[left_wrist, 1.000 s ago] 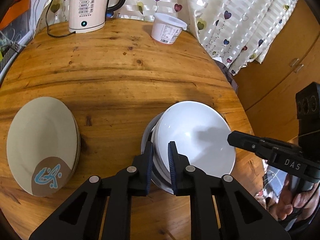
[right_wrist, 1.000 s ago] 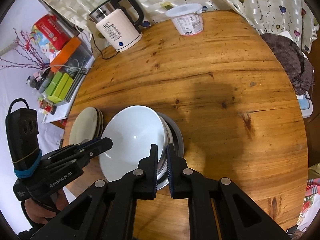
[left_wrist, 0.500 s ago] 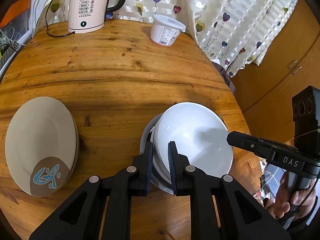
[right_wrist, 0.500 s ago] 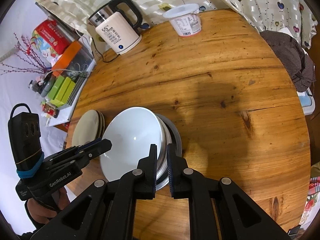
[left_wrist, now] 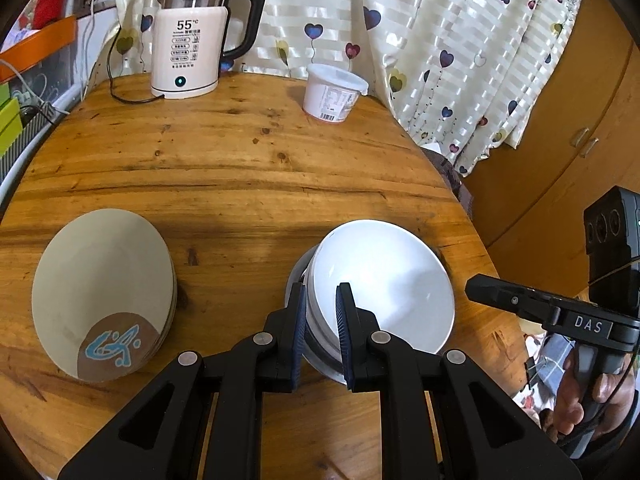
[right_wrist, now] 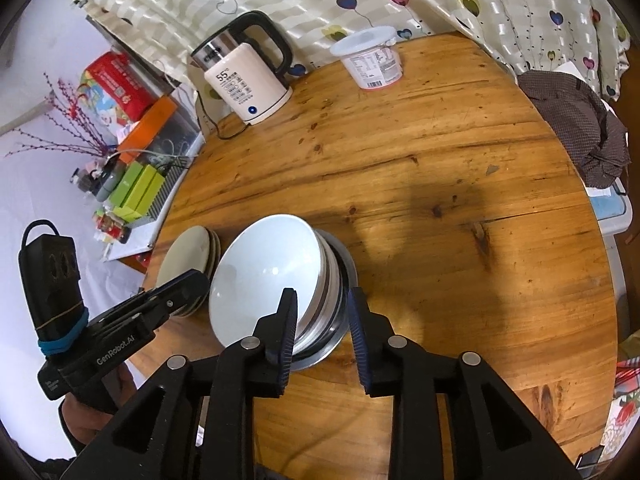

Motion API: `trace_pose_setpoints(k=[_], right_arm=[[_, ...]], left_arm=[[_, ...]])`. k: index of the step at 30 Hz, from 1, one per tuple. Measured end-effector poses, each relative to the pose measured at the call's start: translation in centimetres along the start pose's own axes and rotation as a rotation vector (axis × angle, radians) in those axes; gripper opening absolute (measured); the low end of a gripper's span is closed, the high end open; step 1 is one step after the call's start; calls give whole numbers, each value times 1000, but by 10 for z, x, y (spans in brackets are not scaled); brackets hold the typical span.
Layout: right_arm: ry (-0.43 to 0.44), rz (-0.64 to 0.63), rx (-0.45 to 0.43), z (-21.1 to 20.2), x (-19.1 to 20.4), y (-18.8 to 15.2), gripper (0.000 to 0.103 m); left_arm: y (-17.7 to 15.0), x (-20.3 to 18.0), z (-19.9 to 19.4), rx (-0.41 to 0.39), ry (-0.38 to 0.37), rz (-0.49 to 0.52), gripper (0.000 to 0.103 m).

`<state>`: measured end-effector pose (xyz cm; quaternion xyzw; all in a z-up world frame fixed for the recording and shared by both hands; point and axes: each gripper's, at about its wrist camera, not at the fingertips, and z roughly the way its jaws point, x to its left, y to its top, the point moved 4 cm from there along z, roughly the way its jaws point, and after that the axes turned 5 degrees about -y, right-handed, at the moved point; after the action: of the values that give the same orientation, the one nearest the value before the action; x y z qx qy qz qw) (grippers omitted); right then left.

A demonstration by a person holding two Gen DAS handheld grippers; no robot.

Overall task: Organize plates and bowls
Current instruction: 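Grasp the rim of the whole bowl stack with both grippers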

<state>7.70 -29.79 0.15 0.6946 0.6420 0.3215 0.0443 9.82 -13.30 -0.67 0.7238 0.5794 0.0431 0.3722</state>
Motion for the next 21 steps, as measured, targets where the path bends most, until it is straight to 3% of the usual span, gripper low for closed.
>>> trace_pose_setpoints(k=[21], right_arm=[[50, -51, -83, -16, -2, -19, 27]], left_arm=[[-21, 7, -18, -84, 10, 18, 16]])
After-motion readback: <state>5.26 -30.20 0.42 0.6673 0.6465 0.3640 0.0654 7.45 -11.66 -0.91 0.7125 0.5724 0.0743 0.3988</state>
